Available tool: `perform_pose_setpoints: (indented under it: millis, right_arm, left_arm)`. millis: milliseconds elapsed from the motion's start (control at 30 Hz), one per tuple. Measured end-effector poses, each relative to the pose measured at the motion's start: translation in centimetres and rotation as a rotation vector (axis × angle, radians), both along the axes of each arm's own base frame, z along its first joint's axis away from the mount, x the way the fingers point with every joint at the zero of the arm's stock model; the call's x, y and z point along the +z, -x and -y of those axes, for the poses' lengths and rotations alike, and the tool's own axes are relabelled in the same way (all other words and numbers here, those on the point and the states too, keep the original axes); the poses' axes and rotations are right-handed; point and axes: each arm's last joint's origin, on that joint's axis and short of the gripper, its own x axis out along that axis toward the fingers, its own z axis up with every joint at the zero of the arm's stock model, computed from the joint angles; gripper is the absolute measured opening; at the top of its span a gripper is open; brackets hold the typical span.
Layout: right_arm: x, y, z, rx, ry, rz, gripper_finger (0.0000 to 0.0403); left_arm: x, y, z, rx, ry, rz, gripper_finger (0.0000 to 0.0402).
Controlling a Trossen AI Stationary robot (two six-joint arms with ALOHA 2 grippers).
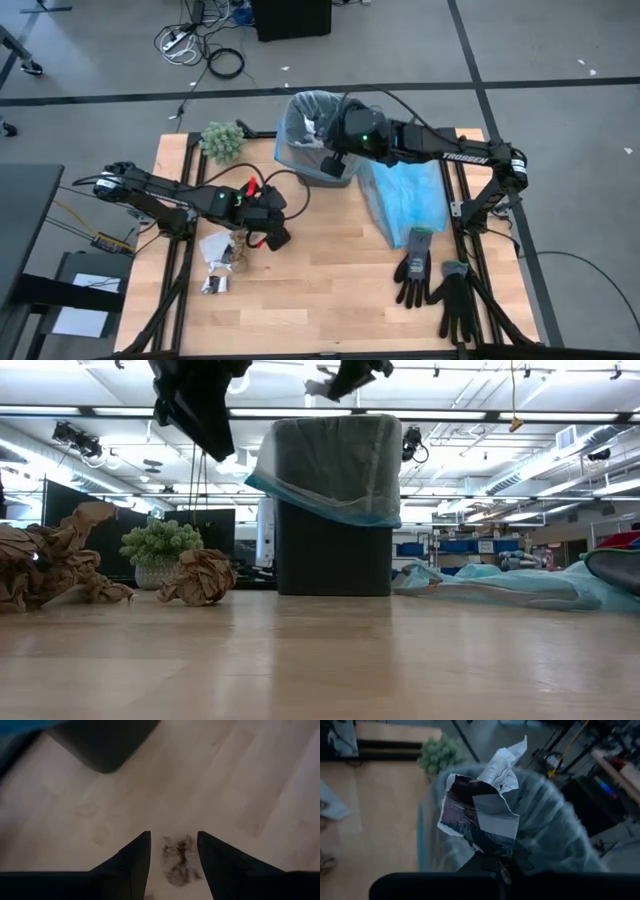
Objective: Place trash/remove bag and relplace
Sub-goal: Put the white paper into the trash bin, then put the brown napkin into the trash bin
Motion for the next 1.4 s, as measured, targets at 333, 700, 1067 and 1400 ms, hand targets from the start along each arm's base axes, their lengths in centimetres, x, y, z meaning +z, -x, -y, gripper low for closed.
perform_pose_setpoints:
  millis: [333,700,1067,1400]
  right_arm:
    - [-2.0,-0.7,4.1,-0.067,0.038,-0.081,0.0]
    - [-2.0,0.0,6.0,-0.047,-0.238,0.095,0.0074]
    - [-1.9,0.2,5.9,-0.034,-0.27,0.104,0.0196]
    - [1.0,0.8,2.9,0.068,-0.224,0.248,0.0214]
  left_arm:
    - [0.0,0.1,0.6,-0.01,0.029,0.01,0.0172]
    - [-0.1,0.2,1.4,-0.047,0.073,0.001,0.0172]
    - [-6.7,0.8,1.5,-0.034,0.154,0.002,0.0172]
    - [-9.7,0.8,1.6,-0.011,0.258,0.136,0.0172]
